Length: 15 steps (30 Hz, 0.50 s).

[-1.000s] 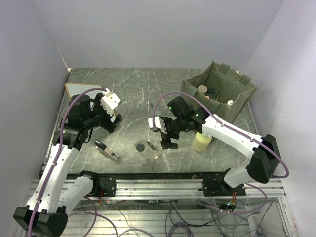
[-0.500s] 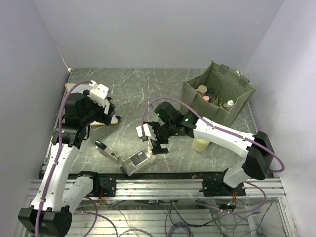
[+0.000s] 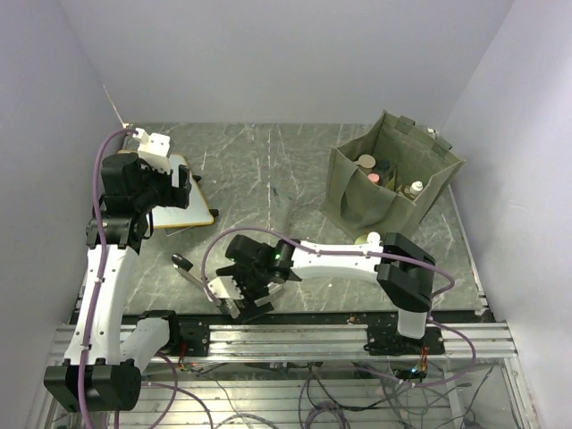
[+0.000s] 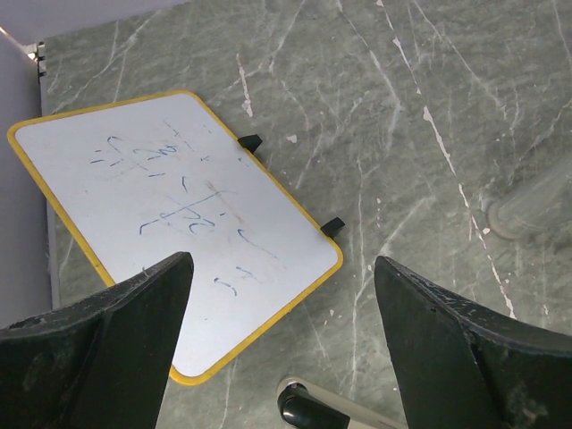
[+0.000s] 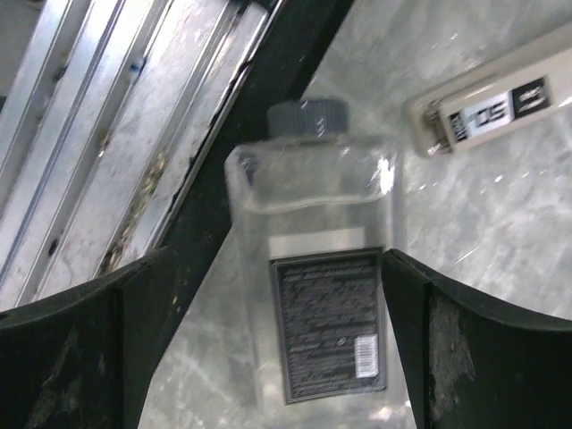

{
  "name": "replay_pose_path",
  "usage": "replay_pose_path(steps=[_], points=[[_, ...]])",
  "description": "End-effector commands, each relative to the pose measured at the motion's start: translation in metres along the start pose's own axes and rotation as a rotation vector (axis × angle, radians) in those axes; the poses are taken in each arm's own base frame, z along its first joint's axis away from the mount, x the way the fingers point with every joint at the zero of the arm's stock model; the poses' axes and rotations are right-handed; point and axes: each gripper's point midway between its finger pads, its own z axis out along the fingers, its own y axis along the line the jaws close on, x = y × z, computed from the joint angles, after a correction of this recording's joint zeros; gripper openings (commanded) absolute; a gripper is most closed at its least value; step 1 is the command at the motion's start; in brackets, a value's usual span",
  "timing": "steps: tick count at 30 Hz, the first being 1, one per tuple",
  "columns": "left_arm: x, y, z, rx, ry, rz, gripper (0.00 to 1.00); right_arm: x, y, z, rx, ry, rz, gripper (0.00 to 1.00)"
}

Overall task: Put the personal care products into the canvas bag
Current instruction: Pick up the care product from the center of the board.

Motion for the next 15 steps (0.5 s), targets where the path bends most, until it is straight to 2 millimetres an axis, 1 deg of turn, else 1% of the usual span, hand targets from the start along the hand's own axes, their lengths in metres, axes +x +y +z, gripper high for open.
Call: replay_pose_path(steps=[1,4,10,12,13,15], points=[[-0.019,-0.004,-0.008,0.027,-0.069,0.001,0.93,-0.009,-0.019,0.010,0.069,0.027,-0.026,0.95],[-0.020,-0.008,-0.011,0.045,-0.084,0.013,0.93,-0.009,-0.021,0.018,0.091,0.050,-0.046,0.96],[-0.021,-0.013,-0.015,0.072,-0.104,0.028,0.93,-0.007,-0.021,0.034,0.059,0.078,-0.047,0.96],[-0.021,-0.014,-0.016,0.075,-0.106,0.030,0.93,-0.011,-0.022,0.036,0.046,0.075,-0.044,0.95],[-0.020,-0.014,-0.016,0.075,-0.106,0.031,0.93,-0.006,-0.021,0.044,0.024,0.090,-0.034,0.94],[-0.021,-0.014,-0.018,0.074,-0.113,0.036,0.93,-0.004,-0.019,0.051,0.000,0.106,-0.028,0.92]])
